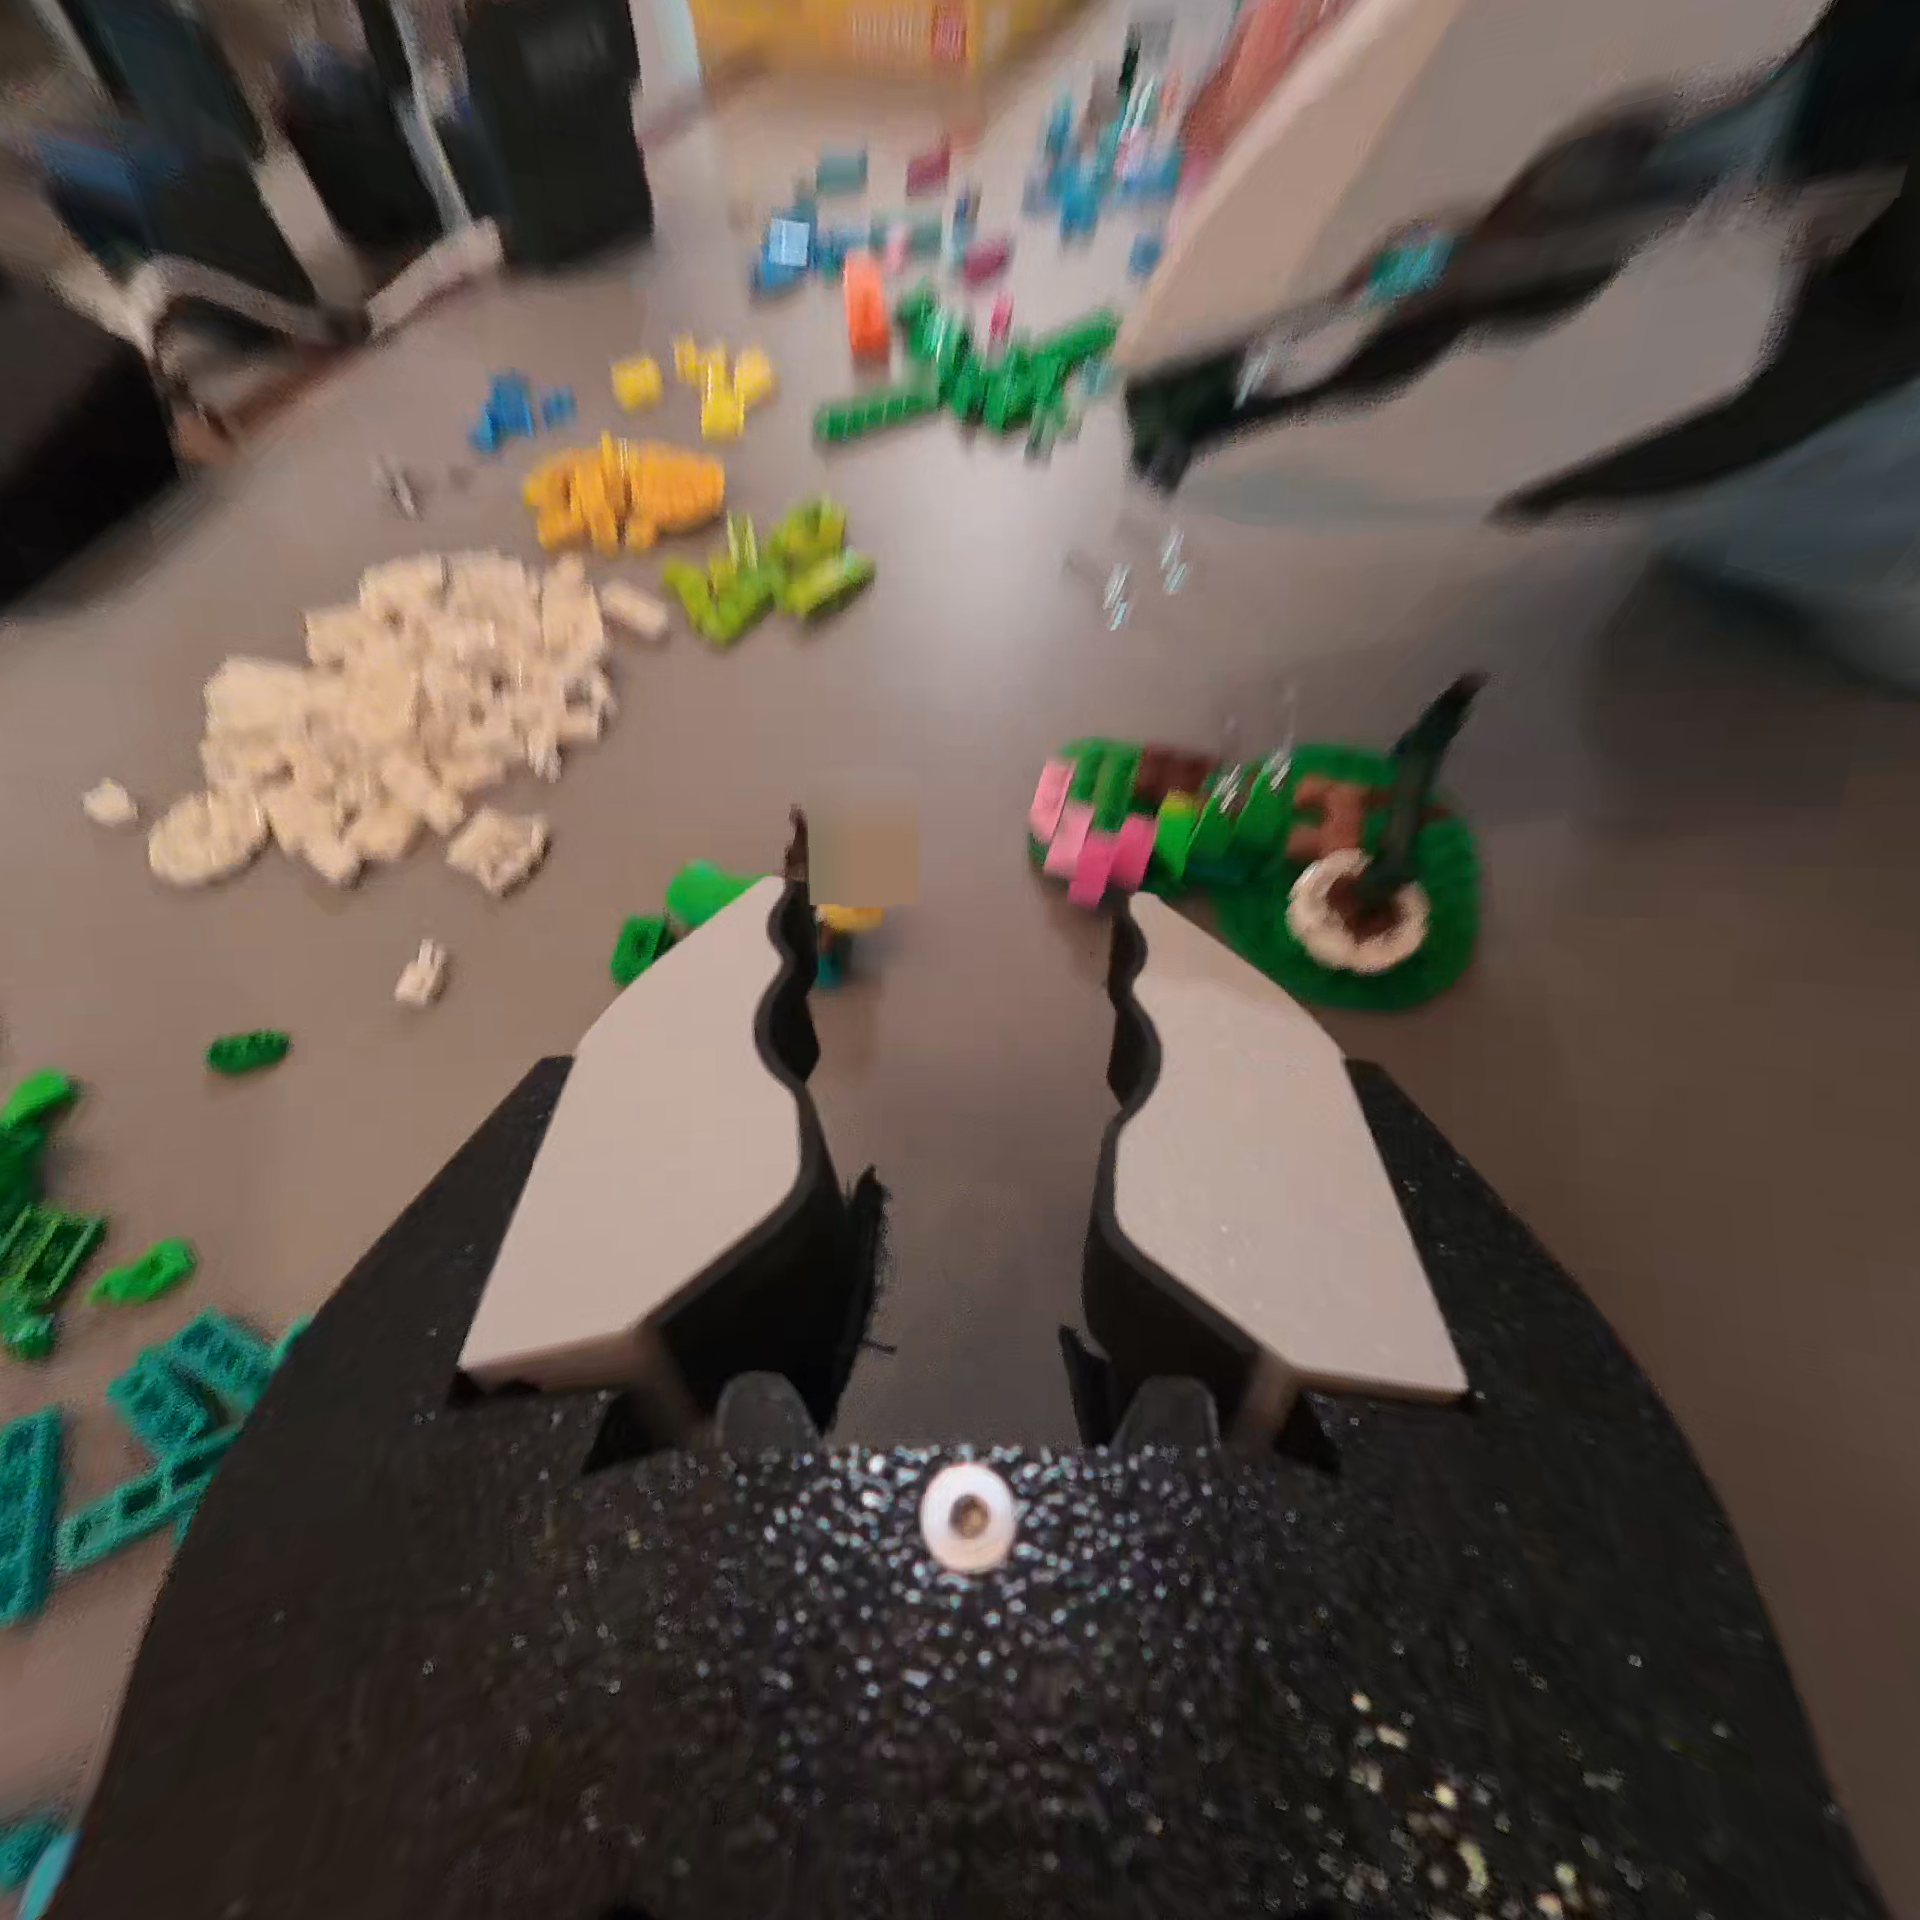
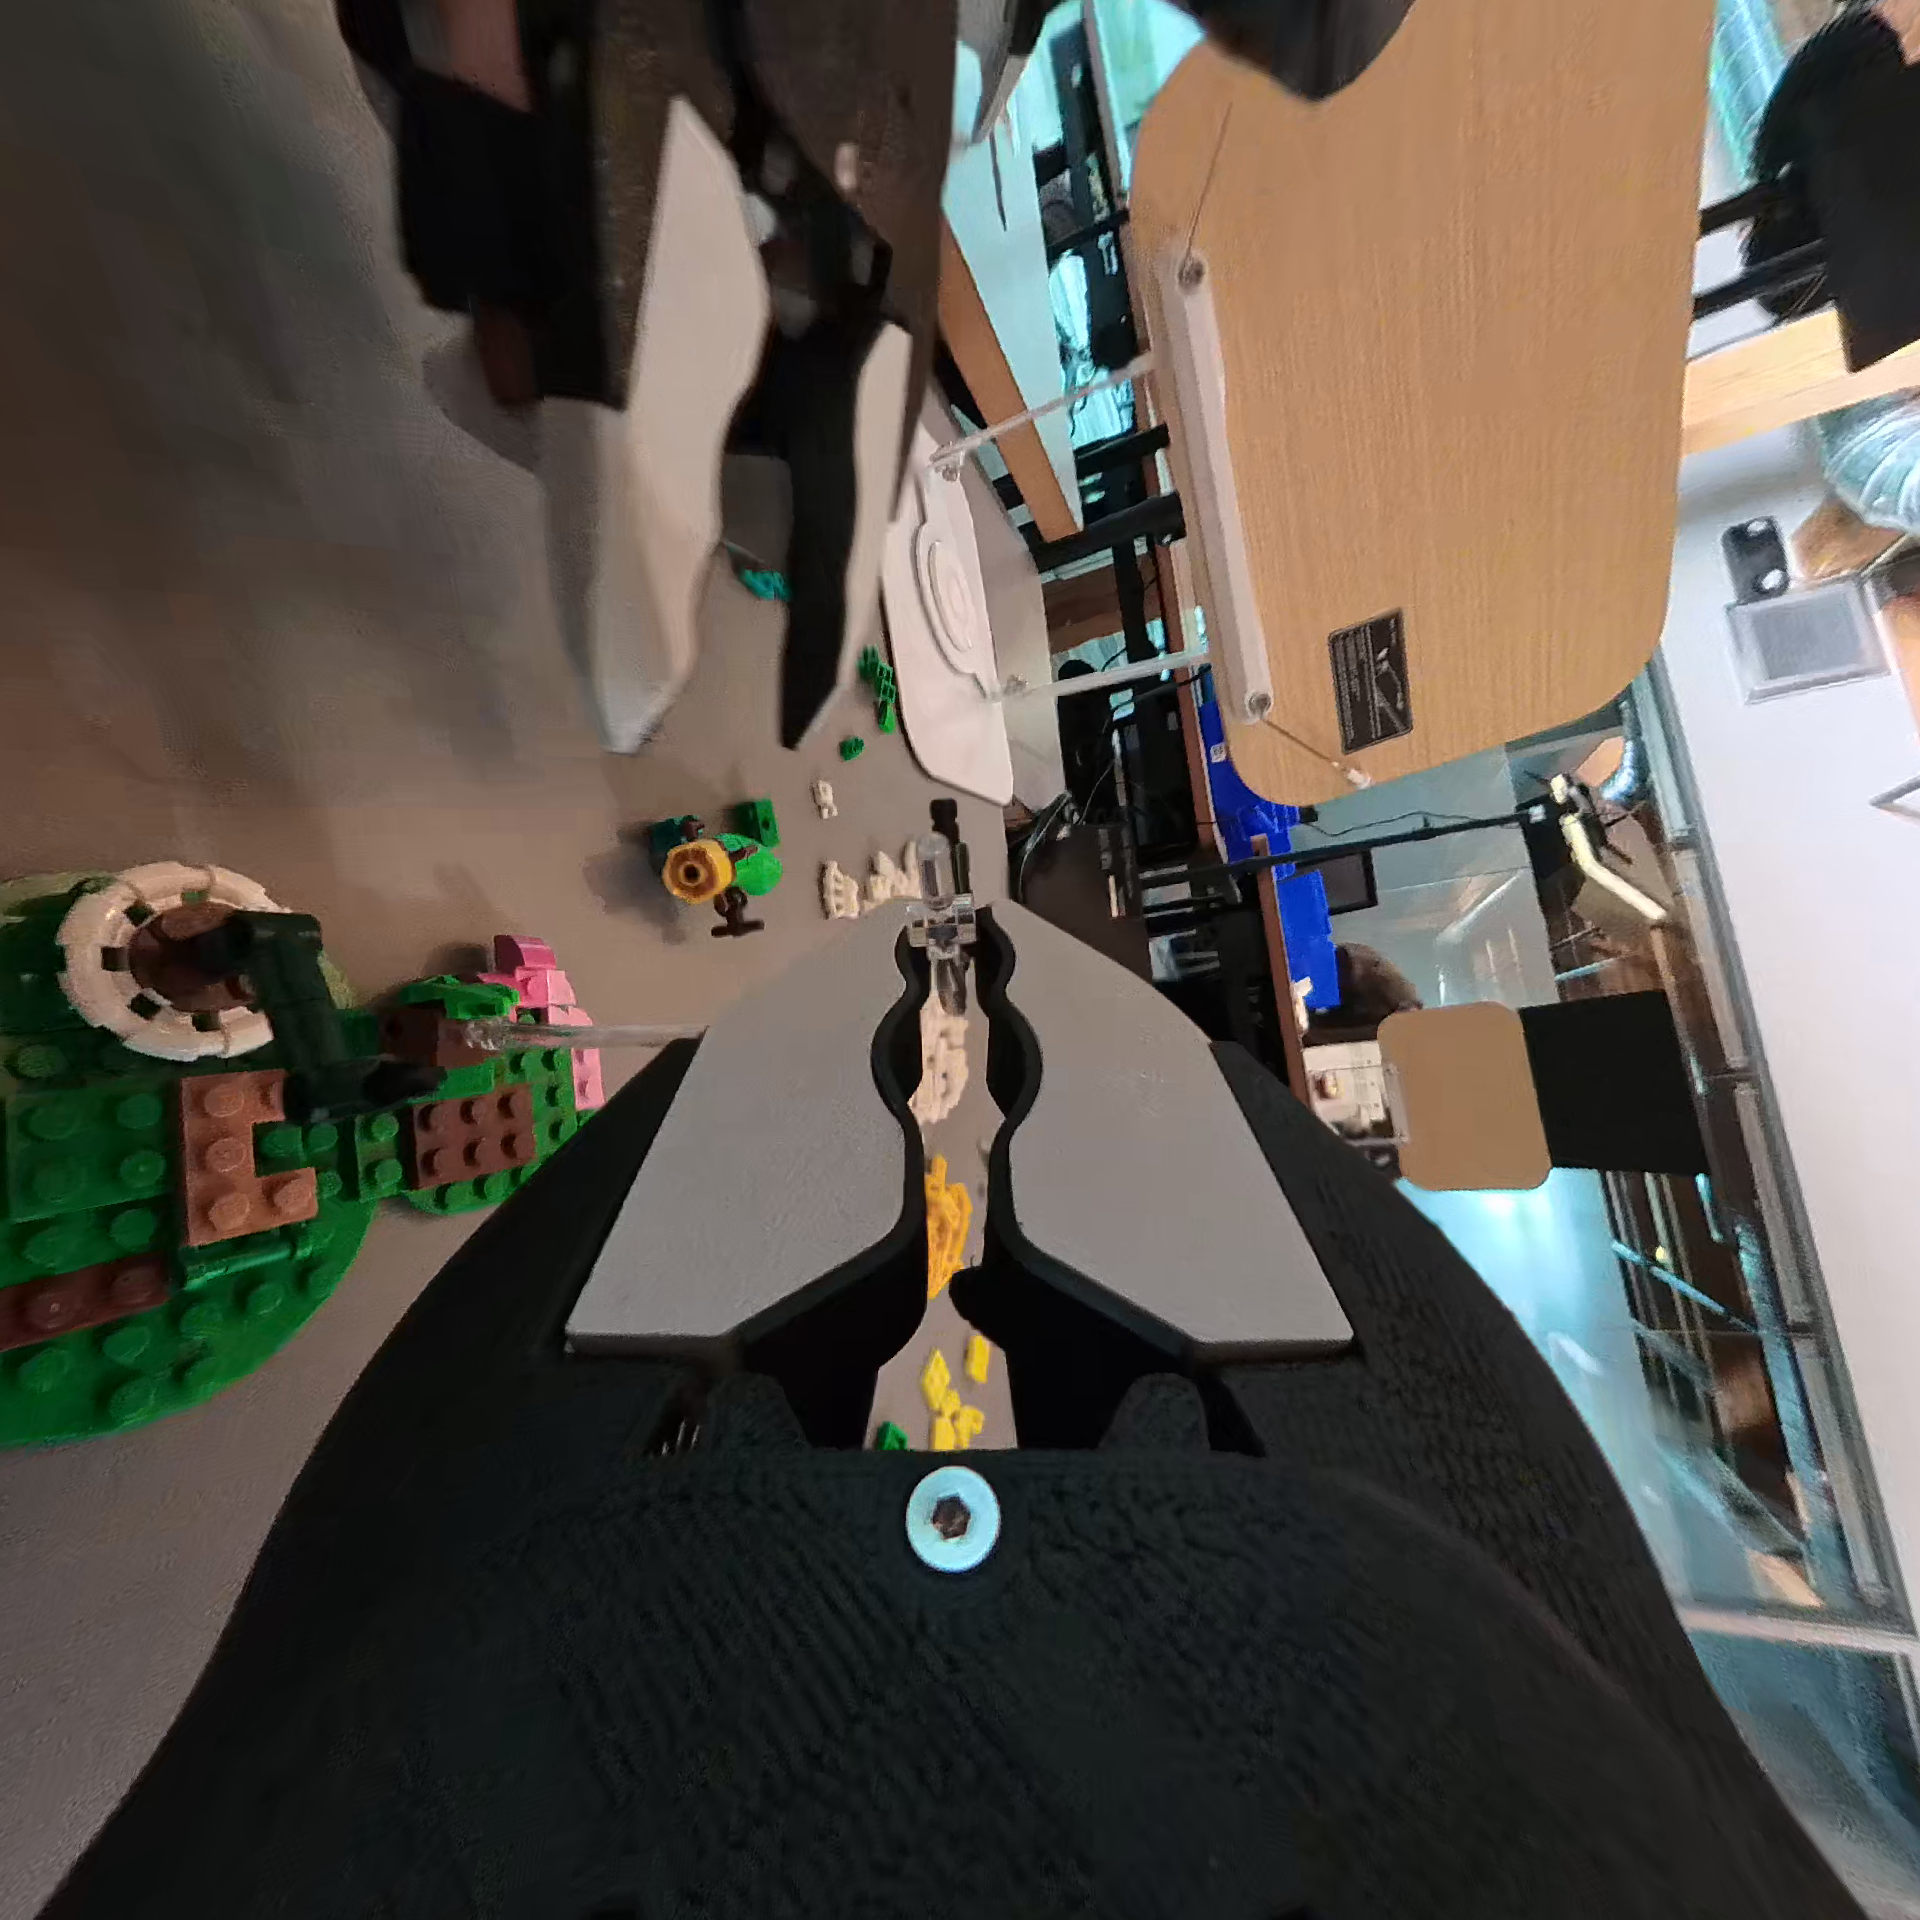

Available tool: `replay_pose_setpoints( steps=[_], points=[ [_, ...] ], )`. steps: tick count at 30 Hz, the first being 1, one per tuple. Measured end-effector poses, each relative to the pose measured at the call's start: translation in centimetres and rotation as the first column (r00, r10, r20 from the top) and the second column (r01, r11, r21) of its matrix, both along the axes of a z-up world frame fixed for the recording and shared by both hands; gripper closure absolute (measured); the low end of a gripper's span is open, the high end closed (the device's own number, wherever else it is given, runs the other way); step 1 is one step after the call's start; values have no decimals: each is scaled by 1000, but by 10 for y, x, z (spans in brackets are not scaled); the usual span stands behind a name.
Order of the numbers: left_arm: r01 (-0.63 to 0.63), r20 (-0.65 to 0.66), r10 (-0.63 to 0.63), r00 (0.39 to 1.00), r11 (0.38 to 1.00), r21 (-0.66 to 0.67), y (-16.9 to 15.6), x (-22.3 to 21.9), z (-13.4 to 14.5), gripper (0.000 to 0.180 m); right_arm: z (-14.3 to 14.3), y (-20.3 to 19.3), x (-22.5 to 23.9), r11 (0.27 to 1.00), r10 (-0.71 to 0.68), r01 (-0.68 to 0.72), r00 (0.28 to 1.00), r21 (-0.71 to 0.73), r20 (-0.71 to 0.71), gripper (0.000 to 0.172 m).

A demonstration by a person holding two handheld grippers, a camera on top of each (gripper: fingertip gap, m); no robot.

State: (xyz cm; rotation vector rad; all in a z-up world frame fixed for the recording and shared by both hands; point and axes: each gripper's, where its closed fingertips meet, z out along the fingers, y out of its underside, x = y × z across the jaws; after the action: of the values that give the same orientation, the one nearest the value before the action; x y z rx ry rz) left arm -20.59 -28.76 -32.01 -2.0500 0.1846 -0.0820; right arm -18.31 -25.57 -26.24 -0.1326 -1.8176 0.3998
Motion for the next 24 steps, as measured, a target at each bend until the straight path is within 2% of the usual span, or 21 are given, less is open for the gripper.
replay_pose_setpoints(
  steps=[1, 3, 5, 9, 12, 16, 21, 24],
  points=[
    [17, 33, -20, 999, 996, 92, 3, 6, 15, 128, 1, -4, 1, 1000, 23, -22, 1000, 10, -16, 165],
    [45, 82, -67, 994, 970, 241, 6, 20, 39, 137, 1, -13, 3, 998, 56, -54, 997, 43, -47, 166],
    [72, 64, -96, 993, 949, 307, 6, 30, 50, 145, -2, -19, 3, 994, 70, -64, 996, 89, -62, 166],
    [75, -139, -39, 989, 960, 269, 9, 32, 42, 156, -7, -21, 1, 988, 69, -59, 995, 144, -67, 165],
    [48, -317, 32, 948, 969, 241, 11, 28, 37, 167, -9, -20, 0, 979, 53, -35, 995, 203, -81, 165],
    [-29, -535, 131, 835, 980, 195, 12, 18, 33, 173, -11, -16, -5, 927, -7, 54, 992, 370, -125, 165],
    [-125, -766, 210, 607, 978, 168, 13, 6, 31, 170, -14, -14, -12, 874, -95, 139, 989, 465, -118, 165],
    [-154, -795, 232, 560, 972, 175, 13, 1, 32, 170, -15, -15, -14, 874, -124, 157, 987, 460, -101, 165]
  ],
)
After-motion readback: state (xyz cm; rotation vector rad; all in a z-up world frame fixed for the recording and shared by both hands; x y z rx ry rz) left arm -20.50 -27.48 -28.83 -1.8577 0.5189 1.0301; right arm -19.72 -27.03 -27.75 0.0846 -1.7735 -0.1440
